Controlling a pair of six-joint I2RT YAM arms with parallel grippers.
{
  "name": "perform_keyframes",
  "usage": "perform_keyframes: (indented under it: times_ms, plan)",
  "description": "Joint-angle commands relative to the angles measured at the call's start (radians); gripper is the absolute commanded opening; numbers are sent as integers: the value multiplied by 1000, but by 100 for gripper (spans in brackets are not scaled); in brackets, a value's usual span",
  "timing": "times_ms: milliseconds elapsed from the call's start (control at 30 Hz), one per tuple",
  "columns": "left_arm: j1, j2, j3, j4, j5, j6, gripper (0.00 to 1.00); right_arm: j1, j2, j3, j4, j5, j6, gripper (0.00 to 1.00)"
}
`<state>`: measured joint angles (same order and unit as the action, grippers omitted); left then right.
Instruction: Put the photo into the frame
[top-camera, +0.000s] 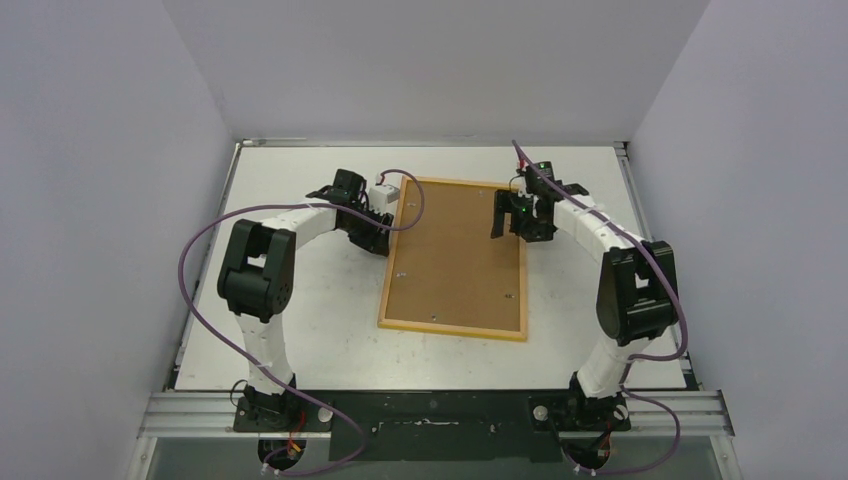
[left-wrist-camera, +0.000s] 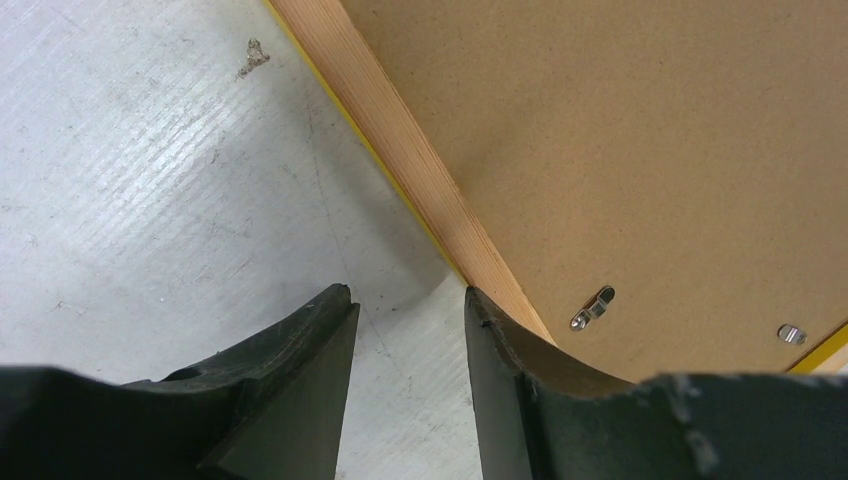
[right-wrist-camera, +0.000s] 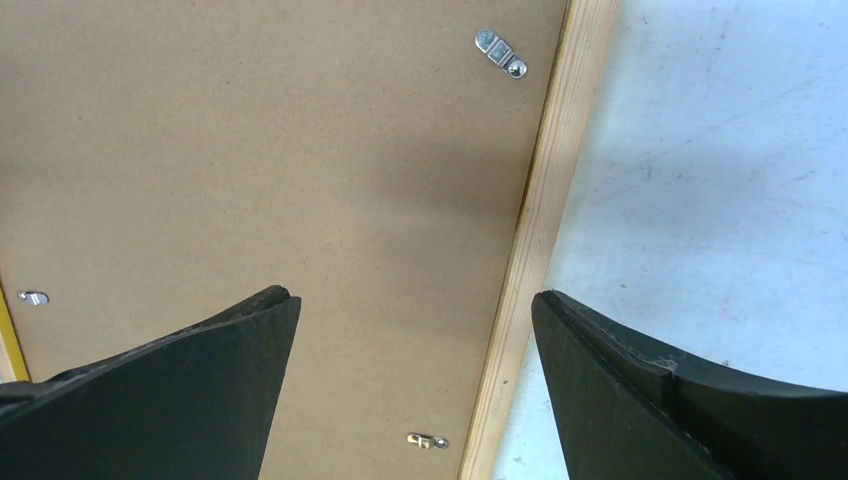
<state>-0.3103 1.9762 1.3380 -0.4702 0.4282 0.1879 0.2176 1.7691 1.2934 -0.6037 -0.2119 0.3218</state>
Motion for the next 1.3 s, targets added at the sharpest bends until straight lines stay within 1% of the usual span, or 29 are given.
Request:
perform_keyframes:
  times_ms: [0,100,233,267,300,333,367,433,500,567,600,633,733,800,867,1000,1133,1267]
  plan:
    - [11,-45,23,-6,36,2,42,22,-88,35,-12,118,-3,90]
    - [17,-50,27,-9,41,-2,42,38,-93,51,11,131,21,90]
    - [24,-53,35,-22,58,-12,42,96,-86,66,48,187,40,90]
    - [25,-54,36,-27,65,-18,42,106,-89,62,67,191,51,92]
    - [29,-56,39,-32,70,-21,42,113,-96,55,97,185,66,96]
    - [34,-58,42,-37,79,-25,42,119,-103,45,134,160,80,97]
    - [40,-63,46,-41,89,-29,42,123,-106,36,177,119,99,83]
    - [55,-66,60,-46,102,-43,42,131,-94,31,254,39,141,60]
    - [66,-59,82,-52,105,-57,42,138,-58,41,309,-17,180,32]
    - [73,-46,107,-54,106,-76,42,153,-20,45,379,-53,221,9]
    - [76,-38,117,-57,115,-90,42,159,-1,46,413,-68,244,6]
    - [79,-32,127,-58,128,-103,42,169,14,51,445,-80,258,5]
    - [84,-17,146,-56,161,-143,43,215,49,65,529,-65,259,9]
    - [84,-11,153,-62,181,-154,44,240,75,85,538,-53,252,10]
    - [84,-15,145,-77,203,-154,43,259,99,90,540,-66,254,6]
    - [98,-46,78,-99,248,-126,43,312,105,13,593,-120,277,5]
    - [115,-54,45,-144,267,-95,42,348,112,-100,727,-185,335,5]
    - [115,-72,-12,-141,276,-85,40,374,143,-122,775,-218,357,5]
